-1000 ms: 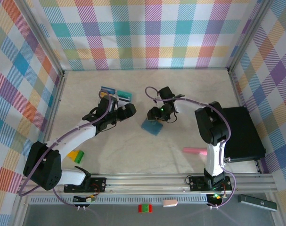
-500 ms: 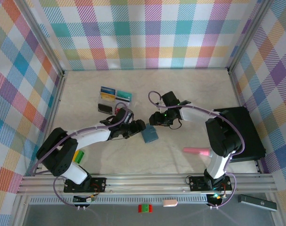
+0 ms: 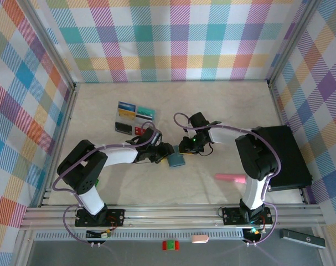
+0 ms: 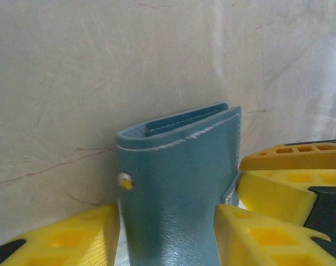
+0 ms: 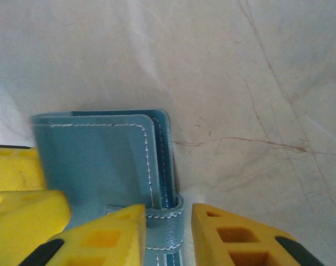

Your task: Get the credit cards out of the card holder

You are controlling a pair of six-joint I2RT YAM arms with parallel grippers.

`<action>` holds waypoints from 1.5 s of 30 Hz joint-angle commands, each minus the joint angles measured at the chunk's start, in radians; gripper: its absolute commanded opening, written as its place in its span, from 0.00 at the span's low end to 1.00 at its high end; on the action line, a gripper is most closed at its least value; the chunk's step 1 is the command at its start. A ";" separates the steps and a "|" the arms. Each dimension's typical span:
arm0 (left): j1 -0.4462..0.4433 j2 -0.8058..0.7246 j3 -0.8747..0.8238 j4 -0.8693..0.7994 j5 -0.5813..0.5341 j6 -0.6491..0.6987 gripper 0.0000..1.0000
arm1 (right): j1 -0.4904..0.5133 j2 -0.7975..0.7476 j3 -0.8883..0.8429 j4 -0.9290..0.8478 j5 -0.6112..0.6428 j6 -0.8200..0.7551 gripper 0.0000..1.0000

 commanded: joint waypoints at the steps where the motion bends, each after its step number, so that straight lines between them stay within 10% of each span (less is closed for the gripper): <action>1: -0.007 0.020 0.024 0.029 0.037 -0.011 0.47 | -0.001 0.030 -0.012 -0.036 0.026 0.001 0.26; 12: -0.007 0.010 0.053 0.052 0.080 0.040 0.26 | -0.002 -0.001 -0.017 -0.017 0.058 0.023 0.24; 21: -0.017 -0.087 0.240 -0.328 -0.086 0.357 0.01 | -0.077 -0.266 -0.074 0.048 0.192 0.092 0.35; 37: -0.196 0.270 0.769 -0.763 -0.830 0.865 0.04 | -0.325 -0.555 -0.216 0.051 0.274 0.216 0.48; 45: -0.255 0.315 0.747 -0.714 -0.596 0.787 0.36 | -0.365 -0.560 -0.246 0.049 0.279 0.221 0.49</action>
